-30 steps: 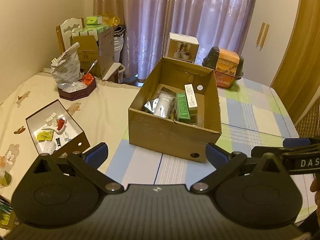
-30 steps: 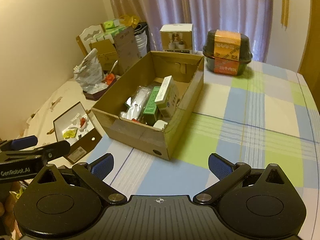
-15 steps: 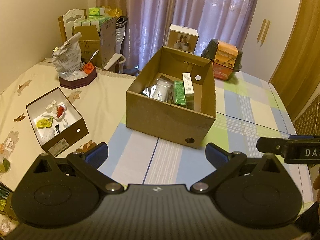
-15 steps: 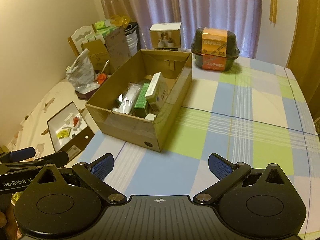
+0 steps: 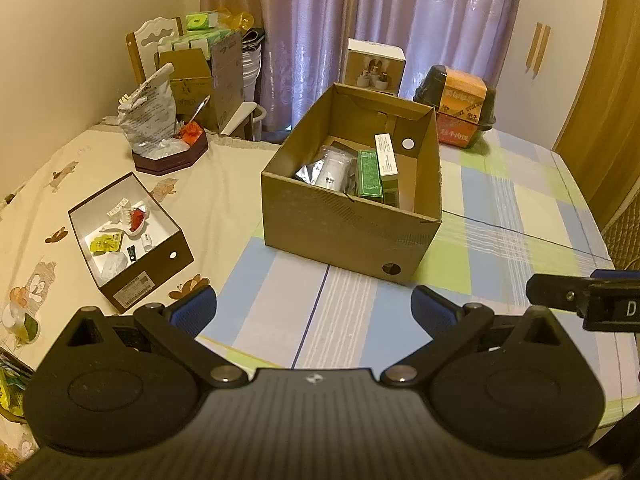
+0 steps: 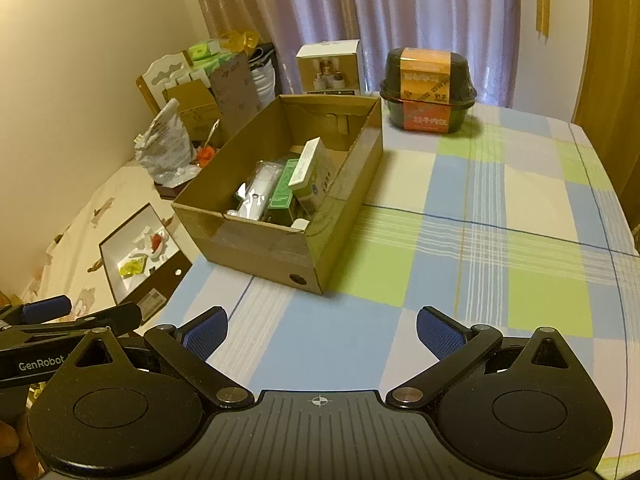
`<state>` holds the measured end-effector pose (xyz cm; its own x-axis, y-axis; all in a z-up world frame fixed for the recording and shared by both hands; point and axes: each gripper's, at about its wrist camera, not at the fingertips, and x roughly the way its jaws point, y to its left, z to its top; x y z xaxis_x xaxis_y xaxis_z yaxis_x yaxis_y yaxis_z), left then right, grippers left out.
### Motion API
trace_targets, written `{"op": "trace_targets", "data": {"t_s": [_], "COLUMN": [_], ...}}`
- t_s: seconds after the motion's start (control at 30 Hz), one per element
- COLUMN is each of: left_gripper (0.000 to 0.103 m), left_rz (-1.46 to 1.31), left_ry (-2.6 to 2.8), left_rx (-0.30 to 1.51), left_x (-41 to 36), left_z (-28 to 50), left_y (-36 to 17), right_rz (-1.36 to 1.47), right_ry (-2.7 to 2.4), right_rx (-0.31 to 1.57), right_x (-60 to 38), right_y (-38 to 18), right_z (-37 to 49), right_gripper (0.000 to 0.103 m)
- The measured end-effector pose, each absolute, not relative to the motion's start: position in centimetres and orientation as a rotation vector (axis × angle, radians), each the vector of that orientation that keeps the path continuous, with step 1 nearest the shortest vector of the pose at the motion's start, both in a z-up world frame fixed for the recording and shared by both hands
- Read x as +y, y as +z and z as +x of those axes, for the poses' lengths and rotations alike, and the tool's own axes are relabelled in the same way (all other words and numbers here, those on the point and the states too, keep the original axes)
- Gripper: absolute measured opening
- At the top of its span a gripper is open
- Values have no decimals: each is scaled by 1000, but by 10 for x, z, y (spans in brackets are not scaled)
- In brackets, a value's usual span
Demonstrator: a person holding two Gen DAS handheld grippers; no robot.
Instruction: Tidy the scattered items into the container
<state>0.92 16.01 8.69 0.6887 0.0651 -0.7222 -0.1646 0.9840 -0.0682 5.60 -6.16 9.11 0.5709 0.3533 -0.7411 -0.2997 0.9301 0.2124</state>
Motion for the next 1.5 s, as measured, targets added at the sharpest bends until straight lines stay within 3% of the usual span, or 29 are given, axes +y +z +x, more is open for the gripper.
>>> {"op": "trace_targets", "data": {"t_s": [1.5], "left_gripper": [102], "left_rz": [-151], "left_ry": [115], "left_rx": [805], "left_x": [181], "left_z": [18], "left_y": [77], "right_rz": [15], "right_ry": [366], "right_rx": [922], "right_x": [-34], "right_y": [81], "right_z": [65], "right_gripper": [103]}}
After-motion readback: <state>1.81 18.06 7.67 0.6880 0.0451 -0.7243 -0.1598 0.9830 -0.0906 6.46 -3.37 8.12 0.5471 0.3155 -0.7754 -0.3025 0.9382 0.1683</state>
